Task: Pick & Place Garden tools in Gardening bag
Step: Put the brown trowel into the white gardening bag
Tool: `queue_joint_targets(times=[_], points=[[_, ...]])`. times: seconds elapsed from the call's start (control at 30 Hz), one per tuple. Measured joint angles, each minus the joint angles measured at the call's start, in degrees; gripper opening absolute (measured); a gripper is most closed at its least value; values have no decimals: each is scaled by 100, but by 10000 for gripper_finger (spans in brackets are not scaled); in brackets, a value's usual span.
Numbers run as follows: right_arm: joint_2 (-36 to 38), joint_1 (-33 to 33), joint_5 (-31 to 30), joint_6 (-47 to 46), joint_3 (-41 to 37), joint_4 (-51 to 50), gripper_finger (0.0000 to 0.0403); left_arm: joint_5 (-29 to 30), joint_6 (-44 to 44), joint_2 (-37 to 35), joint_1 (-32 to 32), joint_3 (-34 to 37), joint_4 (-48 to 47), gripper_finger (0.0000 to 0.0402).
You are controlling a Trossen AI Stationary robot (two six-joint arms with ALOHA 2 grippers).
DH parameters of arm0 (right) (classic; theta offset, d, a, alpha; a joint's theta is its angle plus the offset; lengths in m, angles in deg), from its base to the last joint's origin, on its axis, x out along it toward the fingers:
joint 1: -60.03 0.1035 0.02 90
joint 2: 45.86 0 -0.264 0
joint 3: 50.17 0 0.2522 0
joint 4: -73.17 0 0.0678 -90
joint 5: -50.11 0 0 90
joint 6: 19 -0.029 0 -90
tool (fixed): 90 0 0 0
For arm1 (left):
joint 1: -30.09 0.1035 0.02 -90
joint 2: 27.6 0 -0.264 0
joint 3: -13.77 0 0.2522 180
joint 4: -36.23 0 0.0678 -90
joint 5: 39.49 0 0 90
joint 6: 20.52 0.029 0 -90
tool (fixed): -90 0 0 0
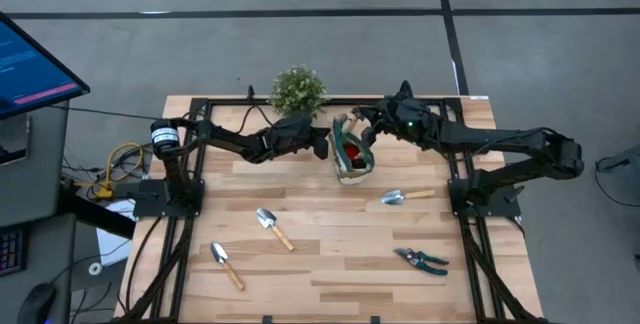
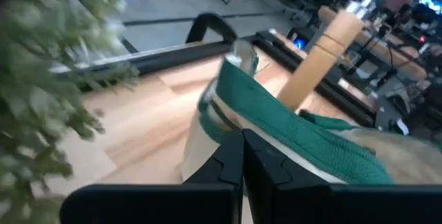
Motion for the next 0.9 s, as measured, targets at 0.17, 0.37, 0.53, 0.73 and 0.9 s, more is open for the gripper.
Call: queue_joint_targets(times=[0.17, 0.37, 0.53, 0.73, 0.9], points=[[0, -1, -183, 131, -7, -70, 0, -4, 9, 91, -5, 2, 24, 3], [315, -120, -439, 540, -7, -13, 0, 0, 20, 97, 79, 2, 8, 3], [276, -384, 16, 616, -7, 355, 0, 6, 20, 97, 113, 2, 8, 4], [-106, -502, 502, 616, -7, 710, 0, 6, 22, 97, 111, 2, 6, 4], [-284, -586, 757, 532, -4, 743, 0, 8, 22, 97, 111, 2, 5, 3]])
